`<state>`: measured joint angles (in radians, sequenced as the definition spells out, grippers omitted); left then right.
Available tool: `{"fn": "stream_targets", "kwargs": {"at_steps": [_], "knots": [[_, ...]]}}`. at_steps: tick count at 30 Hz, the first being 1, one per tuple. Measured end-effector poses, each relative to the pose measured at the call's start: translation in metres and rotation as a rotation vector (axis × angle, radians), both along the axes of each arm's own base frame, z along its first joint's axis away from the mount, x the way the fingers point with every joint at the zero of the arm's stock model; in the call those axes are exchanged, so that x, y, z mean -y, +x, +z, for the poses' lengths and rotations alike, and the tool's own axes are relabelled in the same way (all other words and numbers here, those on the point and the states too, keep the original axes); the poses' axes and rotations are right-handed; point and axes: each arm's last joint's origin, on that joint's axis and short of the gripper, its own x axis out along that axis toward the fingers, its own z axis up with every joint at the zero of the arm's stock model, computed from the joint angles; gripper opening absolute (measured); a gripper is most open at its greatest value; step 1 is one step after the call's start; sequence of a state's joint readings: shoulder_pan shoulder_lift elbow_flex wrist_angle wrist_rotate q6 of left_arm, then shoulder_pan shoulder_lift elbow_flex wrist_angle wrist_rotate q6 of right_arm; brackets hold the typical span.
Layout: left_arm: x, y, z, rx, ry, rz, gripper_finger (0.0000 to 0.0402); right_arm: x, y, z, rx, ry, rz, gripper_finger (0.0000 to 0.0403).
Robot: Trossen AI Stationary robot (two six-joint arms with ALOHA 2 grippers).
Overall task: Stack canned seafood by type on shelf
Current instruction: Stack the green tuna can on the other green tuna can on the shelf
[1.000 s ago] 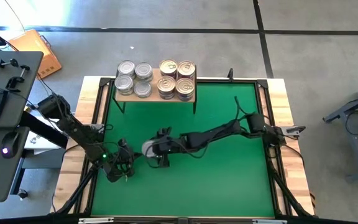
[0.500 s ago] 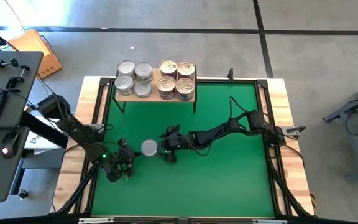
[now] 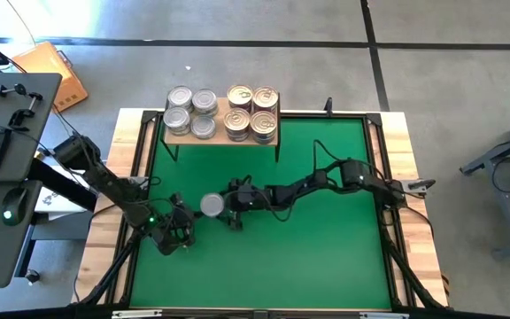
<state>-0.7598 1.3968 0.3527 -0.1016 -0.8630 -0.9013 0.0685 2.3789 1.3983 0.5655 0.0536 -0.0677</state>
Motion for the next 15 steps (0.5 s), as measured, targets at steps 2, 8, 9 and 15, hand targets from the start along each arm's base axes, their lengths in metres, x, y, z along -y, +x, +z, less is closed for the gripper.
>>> {"fn": "stream_targets", "kwargs": {"at_steps": [2,8,9,15], "knots": [[0.0,0.002,0.001,-0.002,0.007,-0.015,0.0,0.0,0.002,0.002,0.0,0.006,0.015,0.0397],[0.003,0.009,0.004,0.022,0.021,-0.078,0.0,-0.001,0.003,0.003,0.016,0.058,0.04,0.0393],[0.004,0.01,0.005,0.024,0.02,-0.089,0.0,-0.001,0.003,0.003,0.016,0.064,0.04,0.0388],[0.013,0.013,0.01,0.045,-0.036,-0.148,0.0,-0.012,0.001,0.003,0.016,0.081,0.026,0.0352]]}}
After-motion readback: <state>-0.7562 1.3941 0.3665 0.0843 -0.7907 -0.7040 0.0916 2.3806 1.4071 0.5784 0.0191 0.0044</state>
